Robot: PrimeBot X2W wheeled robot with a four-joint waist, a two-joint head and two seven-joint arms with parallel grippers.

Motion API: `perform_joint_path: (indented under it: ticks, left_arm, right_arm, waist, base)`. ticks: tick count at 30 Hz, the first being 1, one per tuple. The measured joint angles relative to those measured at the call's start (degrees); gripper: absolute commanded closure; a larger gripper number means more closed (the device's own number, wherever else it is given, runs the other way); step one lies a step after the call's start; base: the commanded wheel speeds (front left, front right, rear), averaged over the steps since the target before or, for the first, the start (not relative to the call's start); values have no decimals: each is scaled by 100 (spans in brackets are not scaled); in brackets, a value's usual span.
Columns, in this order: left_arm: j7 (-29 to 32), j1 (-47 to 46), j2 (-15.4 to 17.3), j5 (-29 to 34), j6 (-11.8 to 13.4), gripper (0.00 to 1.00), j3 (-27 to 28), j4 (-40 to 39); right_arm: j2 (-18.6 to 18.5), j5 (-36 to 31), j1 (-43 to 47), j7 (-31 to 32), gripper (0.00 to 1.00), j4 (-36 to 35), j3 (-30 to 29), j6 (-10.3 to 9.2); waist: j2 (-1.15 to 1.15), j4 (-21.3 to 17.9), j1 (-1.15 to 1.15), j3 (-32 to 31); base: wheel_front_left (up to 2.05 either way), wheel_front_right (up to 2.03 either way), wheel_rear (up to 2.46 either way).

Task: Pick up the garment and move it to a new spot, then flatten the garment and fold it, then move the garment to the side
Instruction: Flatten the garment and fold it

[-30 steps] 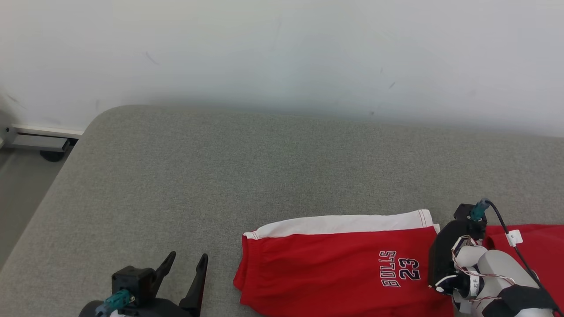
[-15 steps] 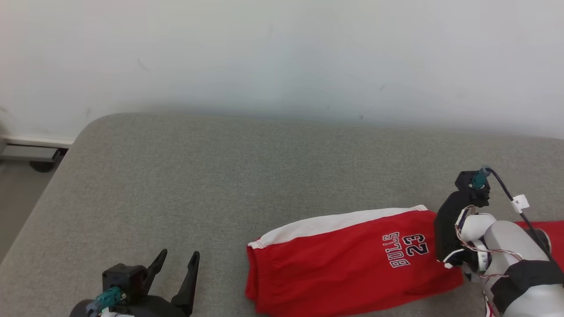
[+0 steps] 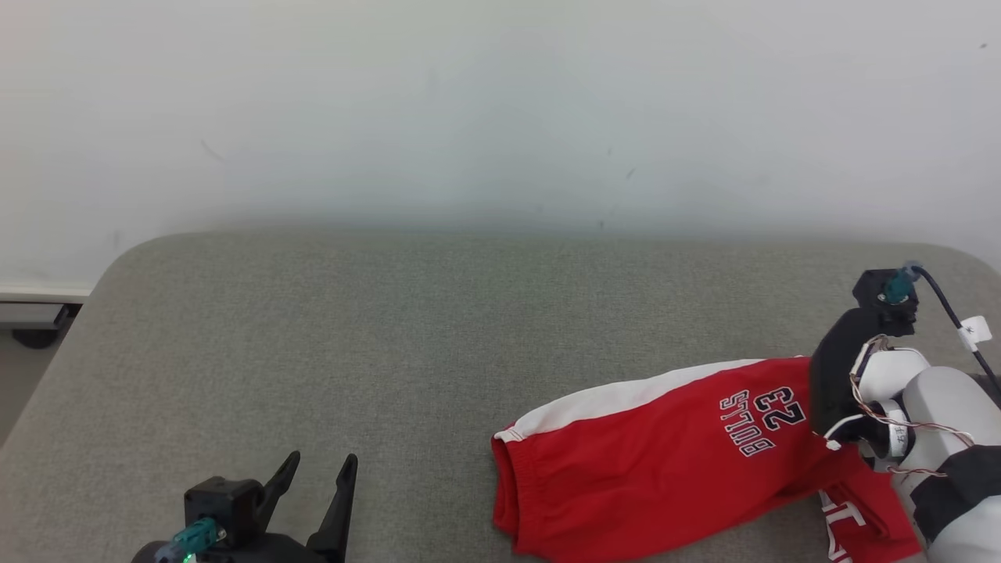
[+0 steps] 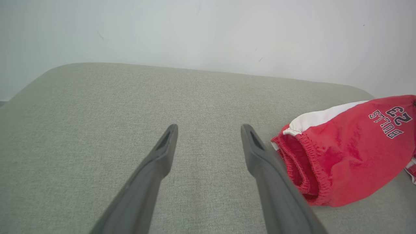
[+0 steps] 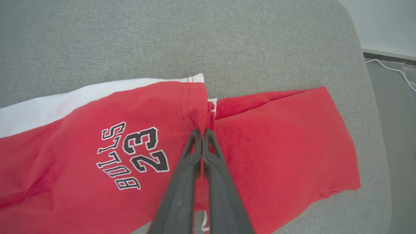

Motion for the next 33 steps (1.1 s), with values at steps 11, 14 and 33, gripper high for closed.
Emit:
perform_joint_path:
  ticks: [11,14,33]
  left_arm:
    - [10,-3,-55,2,-7,0,-114,-23]
    - [51,-22,-63,2,-51,0,-129,-16]
    - [102,-197,-204,12,-109,0,-268,122]
  right_arm:
    - [648,-56,-138,311,100,-398,639,213]
    - [904,-77,-146,425,100,-428,891,314]
    - [1266,65,-233,736,100,-487,1850,610]
  waist:
    - [0,-153,0,-41]
    - [0,-149,0,-29]
    - [0,80,0,-20]
  base:
    - [0,0,0]
    - [0,0,0]
    - [0,0,0]
